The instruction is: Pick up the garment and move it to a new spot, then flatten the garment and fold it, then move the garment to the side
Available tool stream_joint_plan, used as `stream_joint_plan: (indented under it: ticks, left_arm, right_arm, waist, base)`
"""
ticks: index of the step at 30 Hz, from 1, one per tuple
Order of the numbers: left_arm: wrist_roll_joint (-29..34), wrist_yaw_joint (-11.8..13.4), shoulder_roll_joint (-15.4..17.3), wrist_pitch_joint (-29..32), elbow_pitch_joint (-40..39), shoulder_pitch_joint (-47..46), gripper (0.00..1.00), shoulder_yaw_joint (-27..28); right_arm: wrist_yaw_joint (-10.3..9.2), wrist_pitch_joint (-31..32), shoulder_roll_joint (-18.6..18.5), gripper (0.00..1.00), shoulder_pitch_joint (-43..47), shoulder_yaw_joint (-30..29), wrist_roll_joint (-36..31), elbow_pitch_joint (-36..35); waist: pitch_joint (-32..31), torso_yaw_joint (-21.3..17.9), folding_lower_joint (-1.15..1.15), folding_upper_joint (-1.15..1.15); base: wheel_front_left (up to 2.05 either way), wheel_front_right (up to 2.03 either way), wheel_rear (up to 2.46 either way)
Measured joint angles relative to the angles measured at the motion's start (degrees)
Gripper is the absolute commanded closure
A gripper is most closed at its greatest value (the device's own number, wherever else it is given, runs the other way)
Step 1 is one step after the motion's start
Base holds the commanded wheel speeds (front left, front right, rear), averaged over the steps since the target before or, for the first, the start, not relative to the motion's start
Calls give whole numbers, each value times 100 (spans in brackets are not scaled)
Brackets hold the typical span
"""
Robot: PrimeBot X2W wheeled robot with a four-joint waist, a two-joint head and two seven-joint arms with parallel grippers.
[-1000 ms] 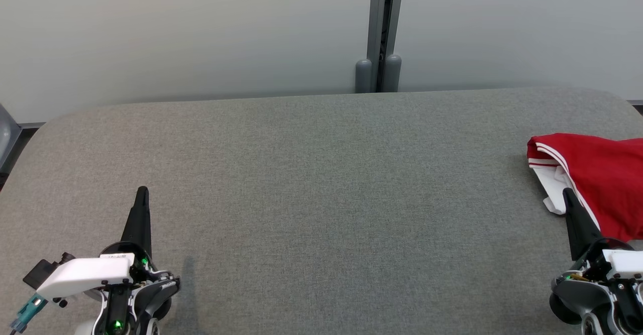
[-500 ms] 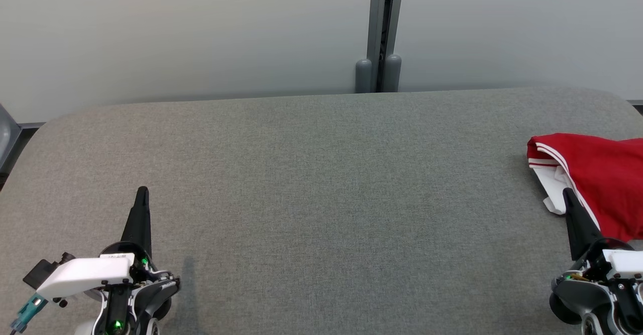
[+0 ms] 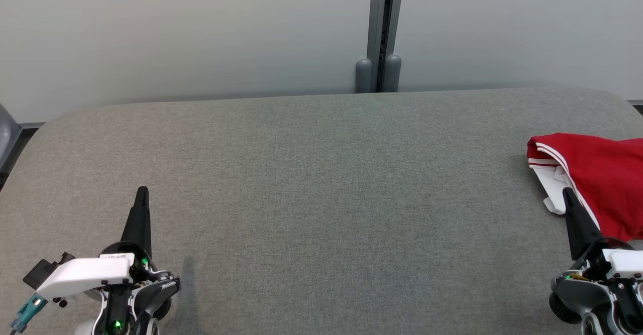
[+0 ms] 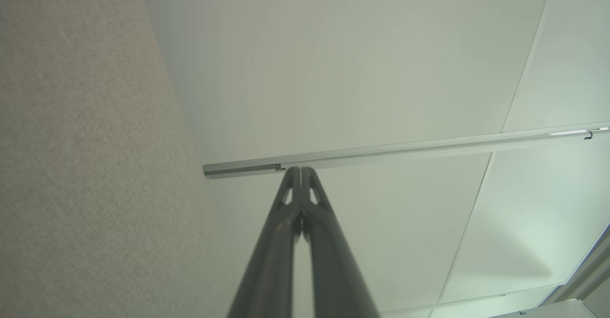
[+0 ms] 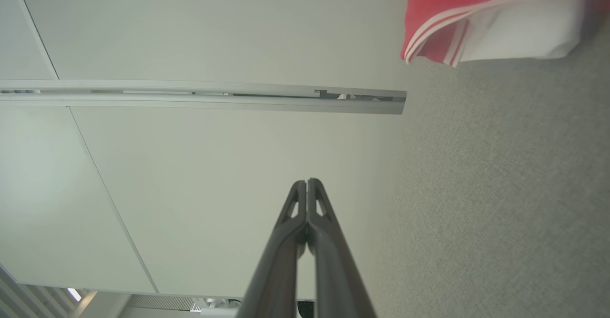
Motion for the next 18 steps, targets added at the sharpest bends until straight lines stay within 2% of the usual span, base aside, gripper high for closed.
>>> stream_joint_plan:
  ticks: [18]
  left_arm:
    - [1,0,-1,0,0,0,100,3]
  right_arm:
    - [0,5,9,100,-2,-8,-7,0]
  waist:
    - [0,0,0,0]
  base:
    - [0,0,0]
